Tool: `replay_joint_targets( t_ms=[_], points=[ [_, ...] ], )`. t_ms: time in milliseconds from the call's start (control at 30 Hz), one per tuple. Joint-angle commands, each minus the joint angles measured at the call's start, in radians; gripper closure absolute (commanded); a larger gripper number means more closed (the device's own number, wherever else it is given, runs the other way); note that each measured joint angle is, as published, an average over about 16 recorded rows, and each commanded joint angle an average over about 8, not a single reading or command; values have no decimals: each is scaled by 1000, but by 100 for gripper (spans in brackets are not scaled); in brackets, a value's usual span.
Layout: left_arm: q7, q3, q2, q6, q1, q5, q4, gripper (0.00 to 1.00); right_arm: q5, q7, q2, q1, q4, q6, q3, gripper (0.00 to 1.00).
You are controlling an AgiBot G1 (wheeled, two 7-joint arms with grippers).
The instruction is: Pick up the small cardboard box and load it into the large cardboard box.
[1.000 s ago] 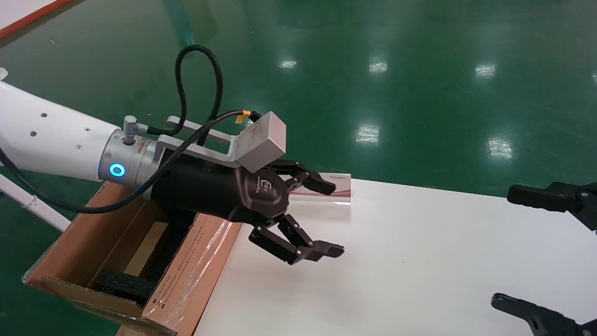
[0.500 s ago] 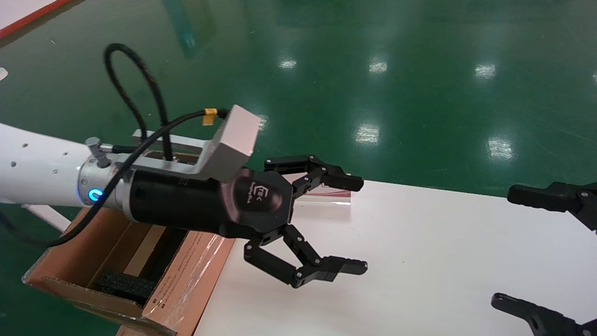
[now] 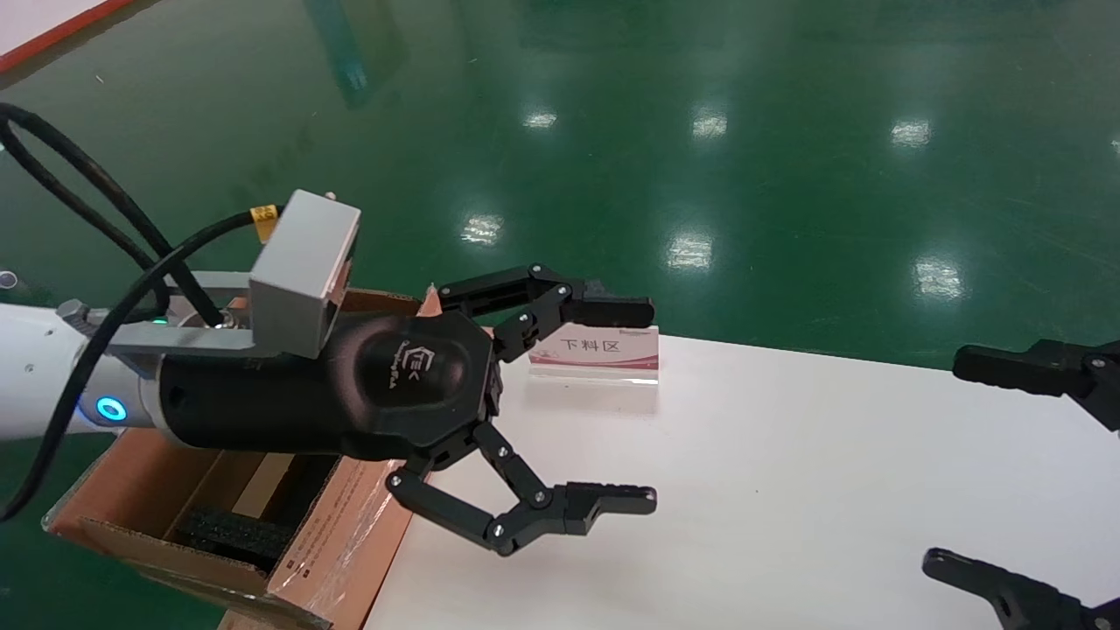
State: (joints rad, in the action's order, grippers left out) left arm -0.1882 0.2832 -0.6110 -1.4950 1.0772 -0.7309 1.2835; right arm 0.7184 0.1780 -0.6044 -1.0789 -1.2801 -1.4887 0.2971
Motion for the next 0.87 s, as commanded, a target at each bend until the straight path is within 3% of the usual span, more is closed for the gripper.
replay_joint_targets(
  t_ms=[33, 867],
  points=[
    [1, -3, 0, -1, -2, 1, 0, 0, 1, 0, 0, 0, 0, 0, -1, 0],
    [2, -1, 0, 0, -2, 2, 0, 0, 7, 5, -4, 2, -2, -4, -10, 0]
  ],
)
